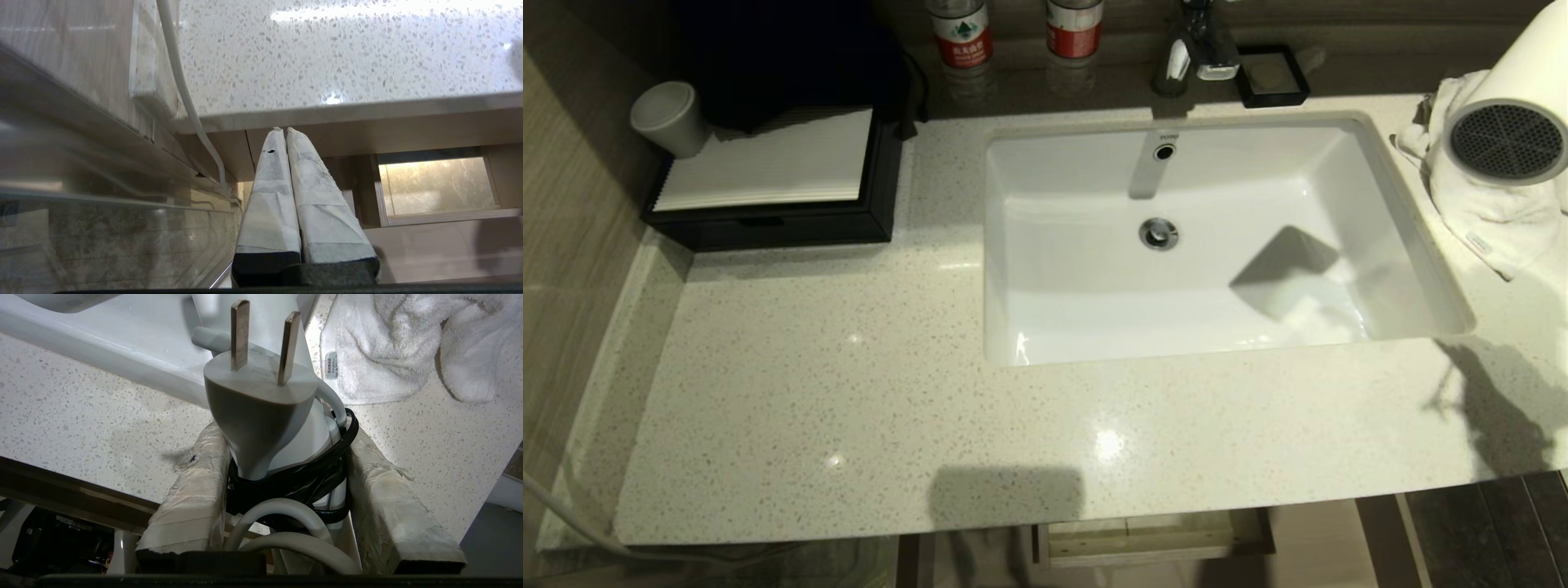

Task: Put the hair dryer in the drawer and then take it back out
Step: Put it into the drawer

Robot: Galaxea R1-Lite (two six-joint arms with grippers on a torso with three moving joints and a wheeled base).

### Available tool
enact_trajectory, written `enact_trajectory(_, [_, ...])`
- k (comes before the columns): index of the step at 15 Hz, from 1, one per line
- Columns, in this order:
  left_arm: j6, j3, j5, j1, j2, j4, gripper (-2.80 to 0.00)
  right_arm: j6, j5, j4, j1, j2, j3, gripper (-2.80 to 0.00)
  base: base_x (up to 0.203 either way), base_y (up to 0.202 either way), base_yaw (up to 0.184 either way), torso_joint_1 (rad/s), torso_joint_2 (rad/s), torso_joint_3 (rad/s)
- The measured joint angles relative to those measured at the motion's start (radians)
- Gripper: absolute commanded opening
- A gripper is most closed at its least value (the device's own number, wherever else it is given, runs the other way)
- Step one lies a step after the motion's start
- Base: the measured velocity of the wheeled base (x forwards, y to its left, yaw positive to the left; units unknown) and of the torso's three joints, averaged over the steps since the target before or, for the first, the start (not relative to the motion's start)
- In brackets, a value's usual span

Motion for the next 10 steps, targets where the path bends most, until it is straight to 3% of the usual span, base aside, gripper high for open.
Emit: enact_trajectory(10, [-0.001,0.000,0.000,0.000,0.000,0.000,-2.80,0.061,-0.070,-0.083,-0.001,-0.251,0.207,-2.80,0.000,0.000,0.000,-0.376,0.33,-0.038])
